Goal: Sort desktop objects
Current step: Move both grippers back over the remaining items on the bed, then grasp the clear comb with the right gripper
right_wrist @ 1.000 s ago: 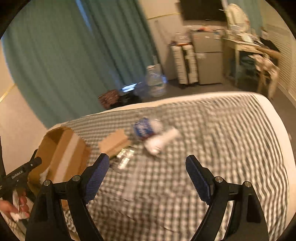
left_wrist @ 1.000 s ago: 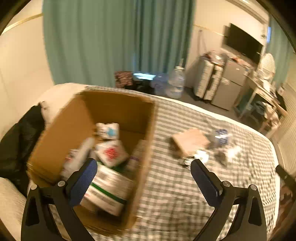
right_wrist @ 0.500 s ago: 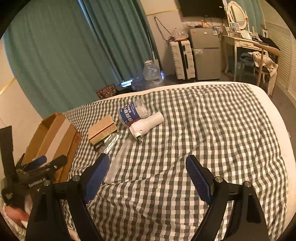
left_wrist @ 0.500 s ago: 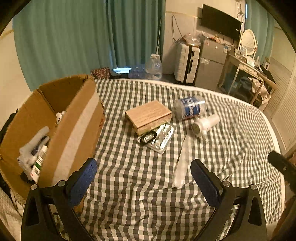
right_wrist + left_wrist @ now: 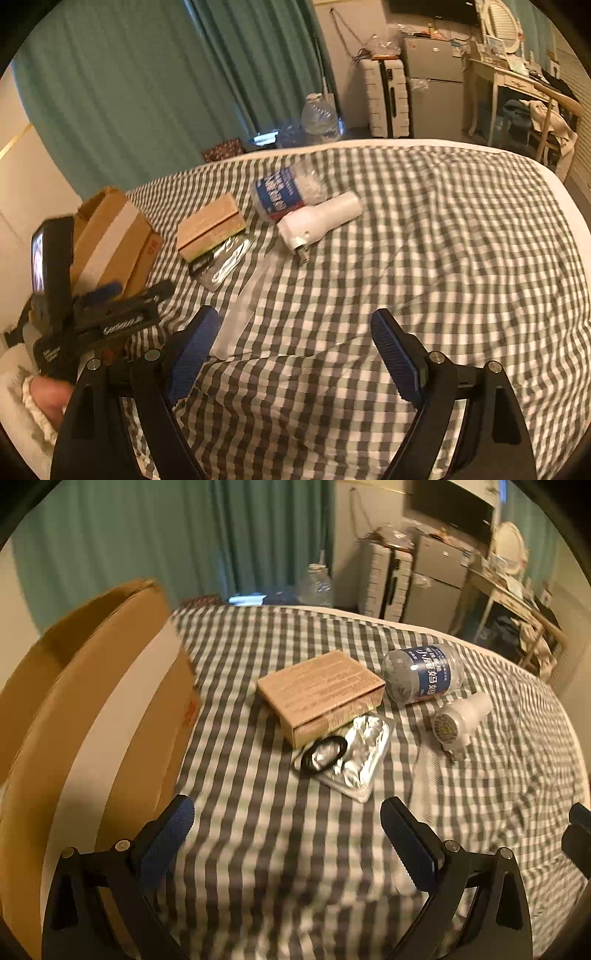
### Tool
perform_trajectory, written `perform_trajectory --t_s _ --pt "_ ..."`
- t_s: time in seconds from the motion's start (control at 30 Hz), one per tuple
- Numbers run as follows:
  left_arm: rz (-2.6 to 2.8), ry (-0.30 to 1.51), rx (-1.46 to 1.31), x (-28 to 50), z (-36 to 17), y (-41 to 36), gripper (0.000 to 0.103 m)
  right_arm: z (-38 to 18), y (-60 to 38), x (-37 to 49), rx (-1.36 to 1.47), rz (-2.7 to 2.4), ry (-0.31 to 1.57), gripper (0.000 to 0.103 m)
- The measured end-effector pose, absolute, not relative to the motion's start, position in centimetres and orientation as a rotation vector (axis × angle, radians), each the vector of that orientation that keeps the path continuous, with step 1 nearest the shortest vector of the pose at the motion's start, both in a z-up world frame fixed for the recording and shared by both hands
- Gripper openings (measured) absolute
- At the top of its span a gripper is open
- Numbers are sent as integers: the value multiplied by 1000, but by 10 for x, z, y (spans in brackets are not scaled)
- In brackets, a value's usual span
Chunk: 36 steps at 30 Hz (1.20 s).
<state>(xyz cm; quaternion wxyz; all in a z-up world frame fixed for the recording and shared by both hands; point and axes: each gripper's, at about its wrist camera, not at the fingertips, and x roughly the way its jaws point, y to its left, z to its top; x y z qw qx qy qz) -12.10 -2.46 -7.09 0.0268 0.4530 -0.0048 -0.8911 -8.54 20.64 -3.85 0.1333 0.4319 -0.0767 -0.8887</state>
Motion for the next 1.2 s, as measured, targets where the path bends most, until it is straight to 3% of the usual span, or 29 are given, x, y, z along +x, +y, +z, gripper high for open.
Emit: perform_trajectory --t_s 0.13,0.4,0.5,0.63,0.77,0.83,0.97,1.07,1.2 --pt "-2817 -53 1423 -137 -85 -26 103 -50 191 -92 1283 -2540 -172 78" --pt "-2835 62 1449 -162 -113 -39 103 -84 175 -117 1383 -2488 -183 72" --pt "-2833 102 1445 -167 -117 -46 91 -97 167 -127 1421 -2466 -172 71" --pt "-2891 163 1446 -171 -119 -51 58 -107 157 -136 1438 -2448 -156 69" --pt "-2975 65 1453 -169 -117 -39 27 -117 151 -147 1451 -2440 -177 67" --pt "-2994 16 1446 -168 -116 -36 27 -120 149 -151 1458 -2427 -199 67" --pt "-3000 110 1459 -170 -116 -45 24 -123 142 -155 1460 -2423 -212 68" --pt "-3000 106 1462 -171 -115 -47 8 -125 136 -157 1466 -2434 -192 69" --pt "-3001 99 1492 -166 -114 -46 5 -124 131 -157 1479 -2462 -196 66"
